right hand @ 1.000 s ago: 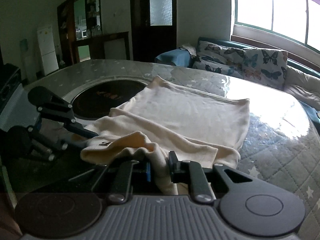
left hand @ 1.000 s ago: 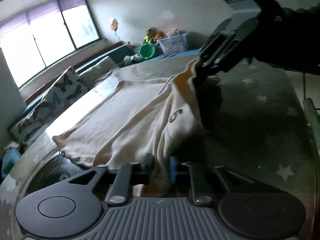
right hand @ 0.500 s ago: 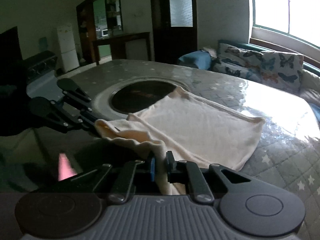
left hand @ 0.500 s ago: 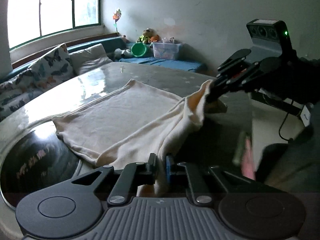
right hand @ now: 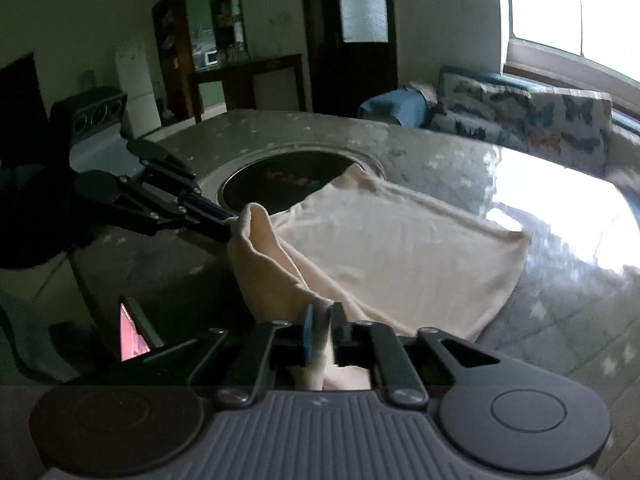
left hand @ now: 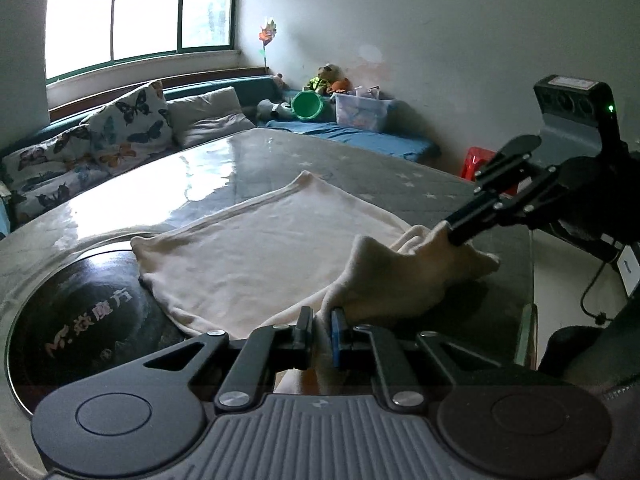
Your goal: Fold clothes
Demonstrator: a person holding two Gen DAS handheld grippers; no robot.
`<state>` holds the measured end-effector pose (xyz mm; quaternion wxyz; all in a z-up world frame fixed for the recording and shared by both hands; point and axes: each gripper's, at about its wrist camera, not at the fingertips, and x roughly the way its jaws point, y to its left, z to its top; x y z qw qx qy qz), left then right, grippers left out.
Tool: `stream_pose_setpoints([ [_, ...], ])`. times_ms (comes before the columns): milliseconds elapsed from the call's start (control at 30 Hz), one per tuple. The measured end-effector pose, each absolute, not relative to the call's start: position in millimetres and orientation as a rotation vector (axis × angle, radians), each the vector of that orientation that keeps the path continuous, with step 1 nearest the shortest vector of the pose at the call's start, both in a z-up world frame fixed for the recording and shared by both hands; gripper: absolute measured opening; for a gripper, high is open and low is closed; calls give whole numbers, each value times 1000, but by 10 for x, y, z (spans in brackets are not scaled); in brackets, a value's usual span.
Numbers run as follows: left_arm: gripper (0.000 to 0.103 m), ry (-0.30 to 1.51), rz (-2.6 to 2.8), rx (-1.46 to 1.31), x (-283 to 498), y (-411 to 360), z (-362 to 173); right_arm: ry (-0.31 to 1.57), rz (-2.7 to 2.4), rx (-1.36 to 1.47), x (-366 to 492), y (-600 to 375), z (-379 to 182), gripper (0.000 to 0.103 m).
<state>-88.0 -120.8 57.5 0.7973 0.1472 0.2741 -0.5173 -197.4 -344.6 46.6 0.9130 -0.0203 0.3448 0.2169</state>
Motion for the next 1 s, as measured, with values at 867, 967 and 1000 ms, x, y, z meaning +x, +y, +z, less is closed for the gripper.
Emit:
stream_pose_setpoints([
  [867,9,531,-1123,259,-1036,-985,756,668,510,-87,-2020,-3356,653,8],
  [967,9,481,-1095,296,-885,-1120,835,634,480,-118,-1863,-3409,793,9],
  [1000,9,471,-1088,297,-796,-1174,862,623,469,-128,-1810,-3427,839,9],
])
